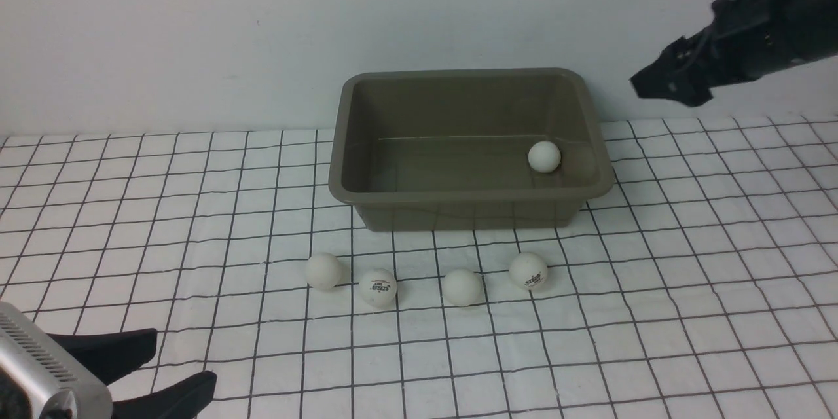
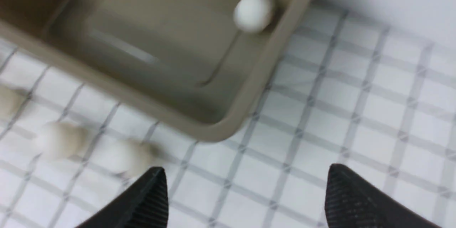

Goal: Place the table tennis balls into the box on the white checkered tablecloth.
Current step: 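Reach for and grasp a ping pong ball on the table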

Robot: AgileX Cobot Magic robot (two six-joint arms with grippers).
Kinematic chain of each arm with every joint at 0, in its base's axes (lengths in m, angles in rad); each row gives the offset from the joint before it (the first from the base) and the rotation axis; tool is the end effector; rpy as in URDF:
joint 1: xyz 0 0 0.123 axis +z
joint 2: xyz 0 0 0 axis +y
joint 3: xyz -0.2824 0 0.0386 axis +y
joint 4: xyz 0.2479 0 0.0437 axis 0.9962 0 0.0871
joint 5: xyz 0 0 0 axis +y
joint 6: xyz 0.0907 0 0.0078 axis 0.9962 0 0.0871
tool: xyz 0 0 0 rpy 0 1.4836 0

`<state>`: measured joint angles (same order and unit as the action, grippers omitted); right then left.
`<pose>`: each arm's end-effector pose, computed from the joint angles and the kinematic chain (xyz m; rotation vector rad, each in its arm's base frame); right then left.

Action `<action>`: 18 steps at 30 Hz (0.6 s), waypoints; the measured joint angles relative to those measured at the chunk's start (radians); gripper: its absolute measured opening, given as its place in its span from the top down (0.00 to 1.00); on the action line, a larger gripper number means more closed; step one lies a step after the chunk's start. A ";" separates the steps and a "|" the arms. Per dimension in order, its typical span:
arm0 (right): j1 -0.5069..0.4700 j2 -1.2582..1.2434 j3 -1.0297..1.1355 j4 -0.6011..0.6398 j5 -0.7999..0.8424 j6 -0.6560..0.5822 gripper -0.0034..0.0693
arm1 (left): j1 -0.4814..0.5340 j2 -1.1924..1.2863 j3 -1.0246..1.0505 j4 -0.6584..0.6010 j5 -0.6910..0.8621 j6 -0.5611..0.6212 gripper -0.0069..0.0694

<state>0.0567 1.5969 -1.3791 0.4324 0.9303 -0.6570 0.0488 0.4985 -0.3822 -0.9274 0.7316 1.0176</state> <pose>0.3404 0.0500 0.3205 -0.6778 2.4328 0.3116 0.0906 -0.0444 0.2681 0.5209 1.9628 -0.4101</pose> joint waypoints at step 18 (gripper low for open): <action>0.302 0.248 0.231 -0.095 -0.308 0.417 0.22 | 0.000 0.000 0.000 0.000 -0.002 0.000 0.35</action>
<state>0.3589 1.8446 -1.1485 0.3374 0.6223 -0.2399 0.0488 0.4985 -0.3822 -0.9274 0.7297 1.0176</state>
